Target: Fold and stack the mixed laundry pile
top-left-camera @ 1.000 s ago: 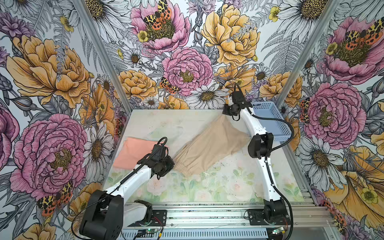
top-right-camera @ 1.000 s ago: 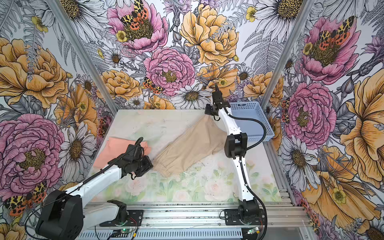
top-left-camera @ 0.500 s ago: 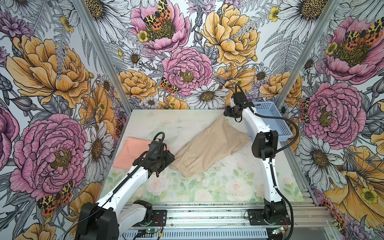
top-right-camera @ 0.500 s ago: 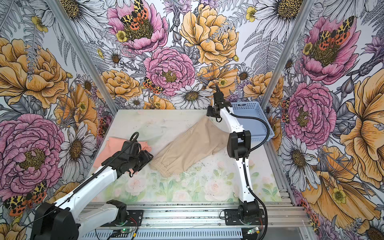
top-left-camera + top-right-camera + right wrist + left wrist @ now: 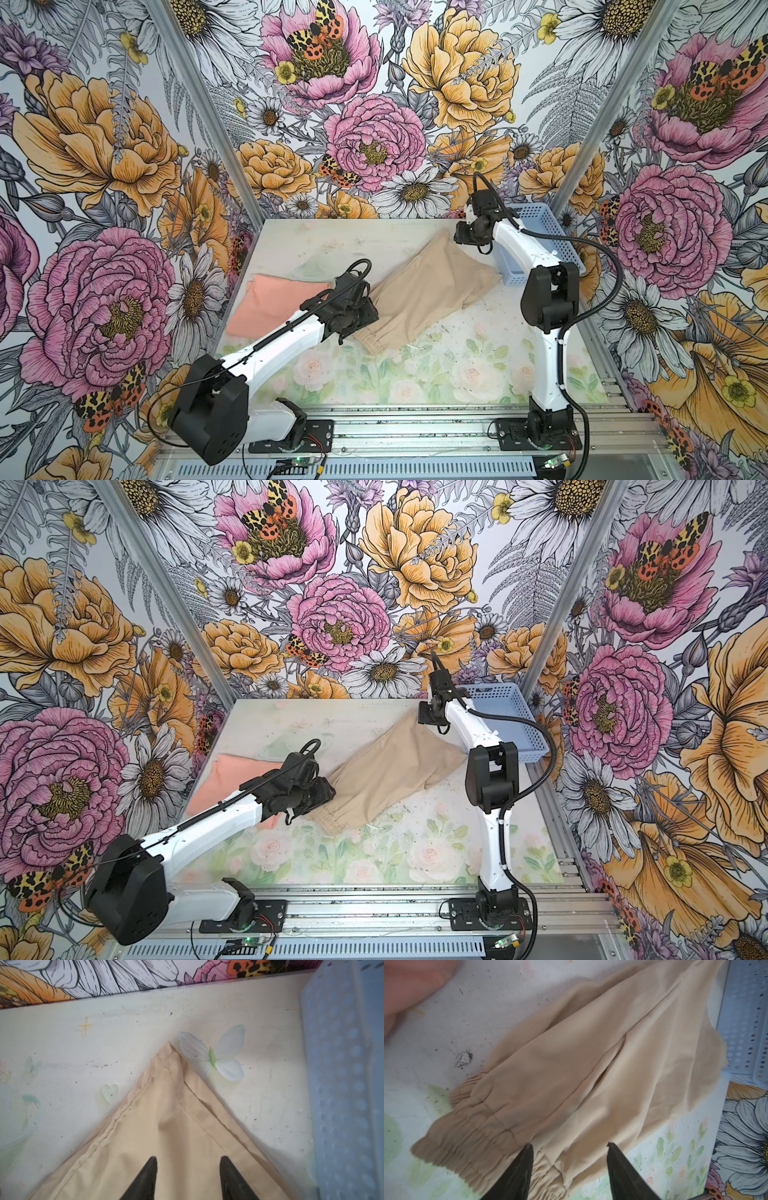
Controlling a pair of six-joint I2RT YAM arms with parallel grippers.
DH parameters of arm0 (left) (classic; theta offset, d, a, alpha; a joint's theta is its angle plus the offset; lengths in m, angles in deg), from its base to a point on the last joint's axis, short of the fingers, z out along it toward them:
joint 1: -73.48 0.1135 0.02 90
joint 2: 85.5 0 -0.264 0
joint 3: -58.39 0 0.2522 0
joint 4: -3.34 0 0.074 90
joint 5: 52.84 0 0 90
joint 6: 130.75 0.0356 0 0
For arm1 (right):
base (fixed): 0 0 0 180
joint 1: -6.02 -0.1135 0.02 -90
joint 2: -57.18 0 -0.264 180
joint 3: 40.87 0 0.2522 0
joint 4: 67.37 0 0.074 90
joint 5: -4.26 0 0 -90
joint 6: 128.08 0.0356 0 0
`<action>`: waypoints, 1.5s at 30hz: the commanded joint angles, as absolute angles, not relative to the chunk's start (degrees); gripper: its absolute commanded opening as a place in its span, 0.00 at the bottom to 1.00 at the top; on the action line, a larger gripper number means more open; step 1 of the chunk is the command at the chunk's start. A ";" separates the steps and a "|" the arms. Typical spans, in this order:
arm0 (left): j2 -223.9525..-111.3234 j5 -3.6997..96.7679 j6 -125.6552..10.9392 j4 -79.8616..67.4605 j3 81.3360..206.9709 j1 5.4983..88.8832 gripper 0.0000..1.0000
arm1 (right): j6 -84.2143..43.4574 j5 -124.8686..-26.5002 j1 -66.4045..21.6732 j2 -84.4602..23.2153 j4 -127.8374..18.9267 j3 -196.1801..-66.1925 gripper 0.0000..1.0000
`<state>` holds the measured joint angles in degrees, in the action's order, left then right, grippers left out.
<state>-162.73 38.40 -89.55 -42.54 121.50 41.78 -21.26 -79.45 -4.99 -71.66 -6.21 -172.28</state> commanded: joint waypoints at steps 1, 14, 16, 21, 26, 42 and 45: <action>-166.83 35.72 -86.11 -39.29 124.01 43.69 0.58 | -21.77 -78.12 -6.34 -75.87 -7.83 -175.96 0.50; -185.49 34.23 -77.61 -37.21 133.25 50.63 0.58 | -16.87 -77.37 -7.43 -97.90 -6.98 -201.55 0.50; -187.48 33.88 -76.26 -37.64 134.73 50.95 0.58 | -16.57 -77.92 -7.29 -99.78 -7.10 -204.03 0.51; -191.65 32.61 -72.76 -38.88 137.72 51.75 0.58 | -17.02 -80.66 -6.65 -97.59 -6.98 -202.76 0.55; -193.54 32.27 -69.83 -39.01 139.11 52.04 0.58 | -19.64 -85.51 -6.10 -85.81 -7.12 -190.08 0.58; -197.97 34.54 -64.20 -39.03 143.08 51.07 0.55 | -17.89 -88.48 -2.76 -66.34 -11.00 -153.15 0.61; -198.47 34.36 -63.55 -39.20 143.35 50.55 0.55 | -17.46 -88.62 -2.69 -66.24 -10.85 -150.18 0.60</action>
<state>-196.21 33.70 -65.40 -38.80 143.13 51.20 -18.57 -87.93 -2.74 -66.37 -10.19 -151.84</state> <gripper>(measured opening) 0.548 0.604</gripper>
